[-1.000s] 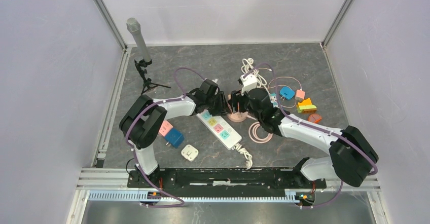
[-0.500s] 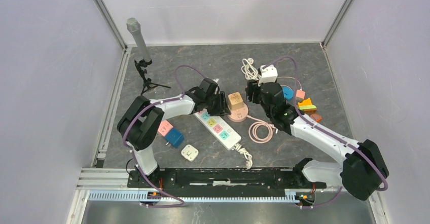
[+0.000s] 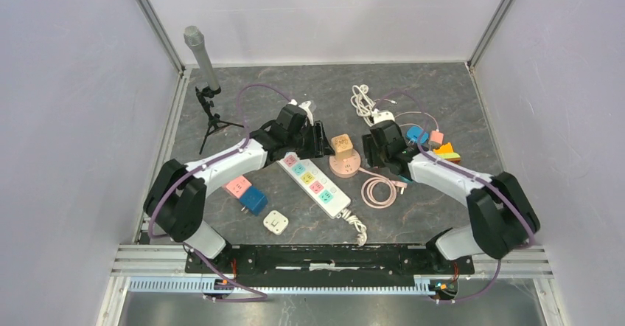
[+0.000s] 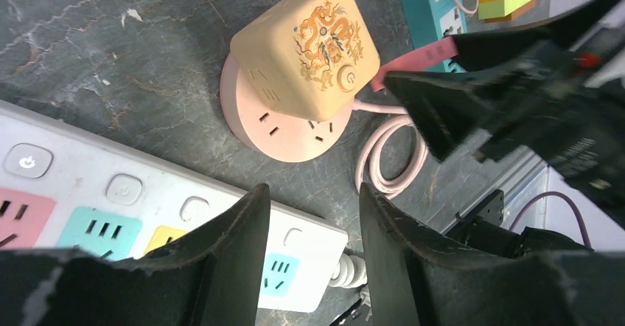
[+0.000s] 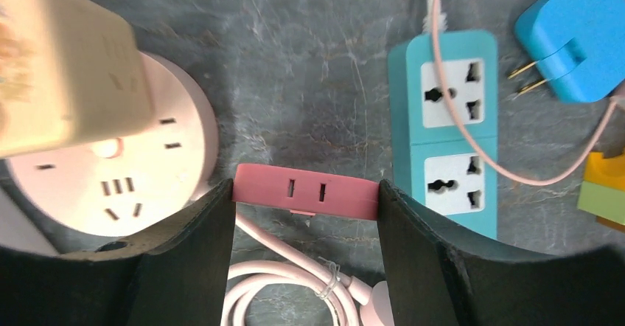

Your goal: Pull the plug off the socket

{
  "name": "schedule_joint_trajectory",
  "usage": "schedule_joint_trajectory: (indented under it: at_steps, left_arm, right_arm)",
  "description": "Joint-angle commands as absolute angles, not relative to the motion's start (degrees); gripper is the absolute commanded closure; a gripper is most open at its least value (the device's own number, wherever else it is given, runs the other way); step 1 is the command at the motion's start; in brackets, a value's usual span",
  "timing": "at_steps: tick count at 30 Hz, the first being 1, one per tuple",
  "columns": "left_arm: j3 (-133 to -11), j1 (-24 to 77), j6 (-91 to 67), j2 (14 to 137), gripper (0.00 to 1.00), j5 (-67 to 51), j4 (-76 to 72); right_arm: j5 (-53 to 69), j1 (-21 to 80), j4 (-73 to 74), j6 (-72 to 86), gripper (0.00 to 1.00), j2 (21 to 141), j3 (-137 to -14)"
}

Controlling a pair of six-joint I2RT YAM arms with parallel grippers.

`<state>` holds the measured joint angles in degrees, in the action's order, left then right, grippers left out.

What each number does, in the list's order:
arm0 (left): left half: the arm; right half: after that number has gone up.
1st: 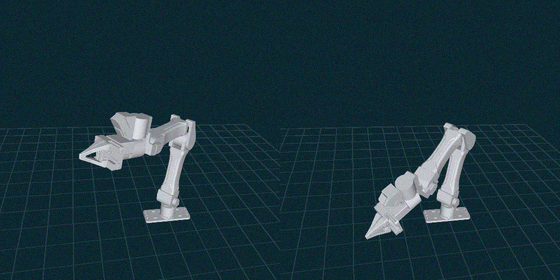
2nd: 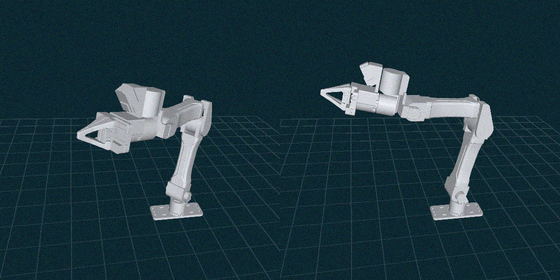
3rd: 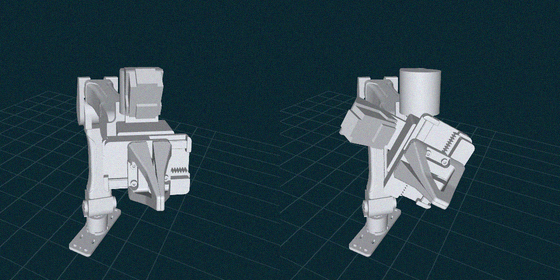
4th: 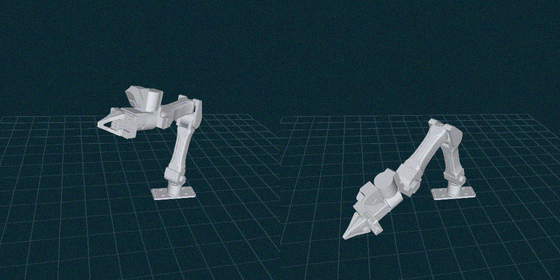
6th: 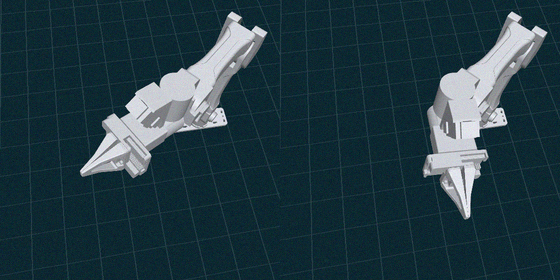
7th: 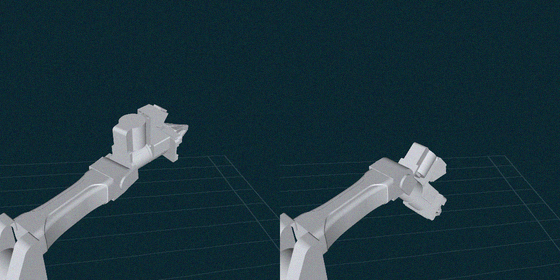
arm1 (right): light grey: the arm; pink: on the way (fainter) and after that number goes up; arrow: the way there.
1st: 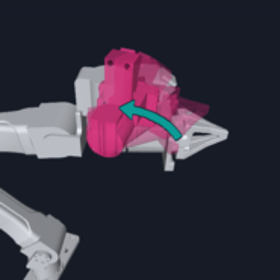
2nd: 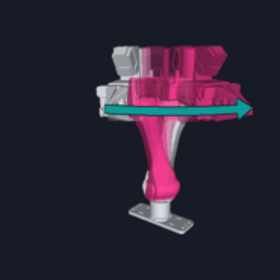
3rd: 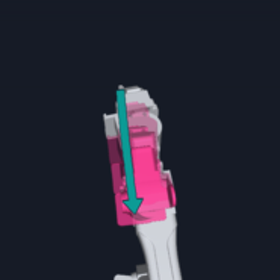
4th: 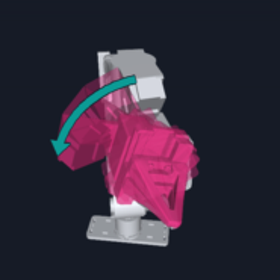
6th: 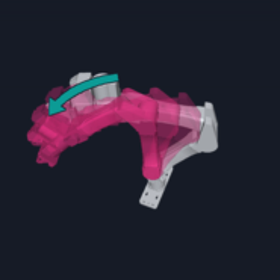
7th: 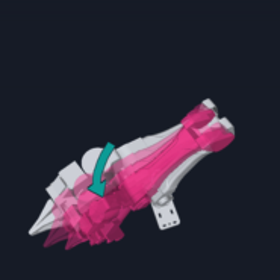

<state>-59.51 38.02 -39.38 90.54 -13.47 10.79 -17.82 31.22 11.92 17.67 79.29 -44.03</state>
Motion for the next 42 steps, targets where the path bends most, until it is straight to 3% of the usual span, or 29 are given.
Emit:
schedule_joint_trajectory:
  at_steps: [1, 3, 7, 9, 16, 25, 40, 42]
  left_arm:
    - [-59.48, 38.06, -37.7, 86.49, 0.45, -10.43, 12.44]
    - [-58.45, 38.07, -37.96, 85.81, 0.44, -10.21, 12.05]
    - [-57.15, 38.08, -38.25, 85.16, 0.43, -9.22, 12.29]
    - [-57.13, 38.06, -38.28, 84.99, 0.41, -9.02, 12.51]
    - [-58.0, 37.97, -38.13, 85.12, 0.37, -8.26, 12.75]
    - [-57.13, 37.9, -39.21, 89.04, 0.4, -9.51, 9.32]
    - [-53.97, 36.74, -41.4, 91.69, 0.42, -10.52, 5.76]
    - [-53.88, 36.61, -41.62, 92.06, 0.42, -10.93, 5.5]
  right_arm:
    - [-15.59, 30.76, 14.93, 16.79, 0.97, 84.61, -47.86]
    - [-15.35, 30.72, 14.73, 16.85, 0.88, 86.13, -48.38]
    - [-15.11, 30.76, 13.81, 17.22, 0.44, 87.72, -48.89]
    - [-15.16, 30.76, 13.38, 17.29, 0.32, 87.56, -49.13]
    - [-14.32, 30.76, 9.04, 15.59, 0.12, 82.31, -47.97]
    - [-3.44, 31.93, -3.41, 16.22, 0.02, 76.24, -42.45]
    - [-17.02, 41.46, -1.21, 17.59, 0.02, 89.14, -53.26]
    - [-18.13, 41.51, -0.98, 18.73, 0.05, 90.33, -53.81]
